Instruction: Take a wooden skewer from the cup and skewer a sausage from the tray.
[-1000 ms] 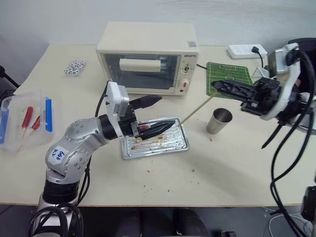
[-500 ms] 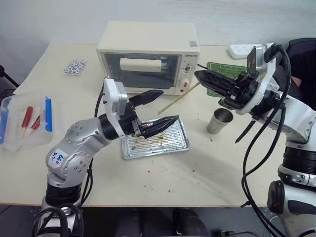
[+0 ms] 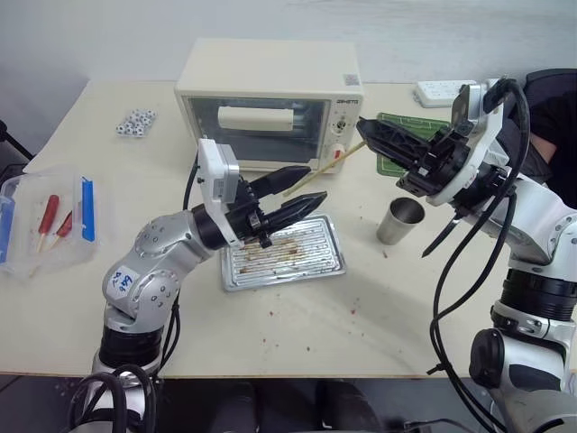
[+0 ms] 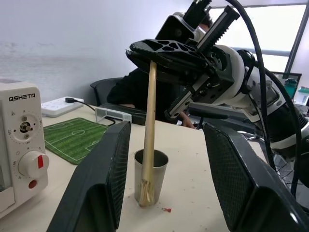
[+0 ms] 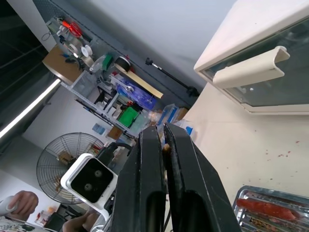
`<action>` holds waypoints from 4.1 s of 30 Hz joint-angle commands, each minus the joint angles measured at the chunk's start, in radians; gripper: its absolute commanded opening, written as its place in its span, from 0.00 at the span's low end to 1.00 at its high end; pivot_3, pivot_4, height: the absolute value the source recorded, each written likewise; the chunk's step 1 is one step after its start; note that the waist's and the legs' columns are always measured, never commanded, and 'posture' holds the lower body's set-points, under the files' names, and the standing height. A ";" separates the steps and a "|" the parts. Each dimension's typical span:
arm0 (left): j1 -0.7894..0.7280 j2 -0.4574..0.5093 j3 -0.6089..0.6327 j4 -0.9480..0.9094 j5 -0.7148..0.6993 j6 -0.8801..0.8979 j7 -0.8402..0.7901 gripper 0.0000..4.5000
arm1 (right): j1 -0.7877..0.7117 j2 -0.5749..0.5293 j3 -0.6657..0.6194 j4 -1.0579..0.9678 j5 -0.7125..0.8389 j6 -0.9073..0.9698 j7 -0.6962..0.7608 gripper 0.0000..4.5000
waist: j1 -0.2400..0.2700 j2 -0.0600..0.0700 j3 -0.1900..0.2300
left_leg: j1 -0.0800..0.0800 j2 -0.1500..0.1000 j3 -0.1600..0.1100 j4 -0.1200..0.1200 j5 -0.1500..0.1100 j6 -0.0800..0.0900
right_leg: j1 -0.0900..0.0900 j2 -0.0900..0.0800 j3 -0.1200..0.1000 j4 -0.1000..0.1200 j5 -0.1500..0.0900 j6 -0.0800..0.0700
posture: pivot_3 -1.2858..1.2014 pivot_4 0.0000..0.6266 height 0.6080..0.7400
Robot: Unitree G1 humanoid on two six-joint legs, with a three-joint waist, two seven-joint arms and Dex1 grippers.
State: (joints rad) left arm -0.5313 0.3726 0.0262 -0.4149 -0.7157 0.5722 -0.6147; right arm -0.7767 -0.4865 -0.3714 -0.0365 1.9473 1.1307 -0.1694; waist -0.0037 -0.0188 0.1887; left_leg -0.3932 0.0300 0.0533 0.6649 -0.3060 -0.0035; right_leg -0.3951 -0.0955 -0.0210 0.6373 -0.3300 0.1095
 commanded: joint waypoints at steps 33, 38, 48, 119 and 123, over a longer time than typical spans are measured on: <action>-0.074 -0.066 0.000 0.061 0.041 -0.046 0.028 0.01 | -0.027 0.024 -0.049 -0.073 0.025 -0.015 -0.003 0.00 | 0.000 0.000 0.000 | -0.002 0.000 0.000 -0.001 0.000 0.001 | -0.001 0.000 -0.001 -0.001 0.000 0.000 | 0.52 0.24 1.00; -0.066 -0.033 0.032 0.055 0.047 -0.042 0.031 0.00 | -0.026 -0.033 -0.031 -0.060 0.025 0.018 0.039 0.12 | 0.000 0.000 0.000 | -0.002 0.000 -0.001 -0.001 0.000 0.001 | -0.001 -0.001 -0.001 -0.001 0.000 0.000 | 0.52 0.24 1.00; 0.022 0.179 0.212 -0.005 0.000 0.022 0.021 0.00 | -0.154 -0.197 0.083 0.077 -0.042 0.075 0.170 0.80 | -0.007 0.002 0.001 | -0.004 0.001 -0.001 -0.002 0.000 0.001 | -0.004 -0.001 -0.001 -0.002 0.000 0.000 | 0.52 0.24 1.00; 0.579 0.444 0.691 -0.176 -0.033 0.081 0.003 0.00 | -0.488 0.530 0.793 1.103 -2.103 -1.131 1.133 0.44 | -0.083 0.000 0.002 | -0.010 0.001 0.003 -0.003 0.003 -0.009 | -0.020 -0.004 -0.001 0.010 0.000 -0.003 | 0.52 0.24 1.00; 0.571 0.446 0.687 -0.173 -0.032 0.081 0.002 0.00 | -0.488 0.533 0.780 1.110 -2.111 -1.135 1.141 0.17 | -0.083 0.000 0.002 | -0.010 0.001 0.003 -0.003 0.003 -0.009 | -0.020 -0.004 -0.001 0.011 0.000 -0.003 | 0.52 0.24 1.00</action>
State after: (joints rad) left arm 0.0473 0.8078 0.7017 -0.5786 -0.7413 0.6687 -0.6139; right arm -1.2458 0.0397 0.4232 1.0722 -0.1585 0.0001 0.9695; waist -0.0866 -0.0186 0.1903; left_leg -0.4032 0.0305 0.0563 0.6620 -0.3030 -0.0128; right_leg -0.4153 -0.0994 -0.0220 0.6487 -0.3301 0.1062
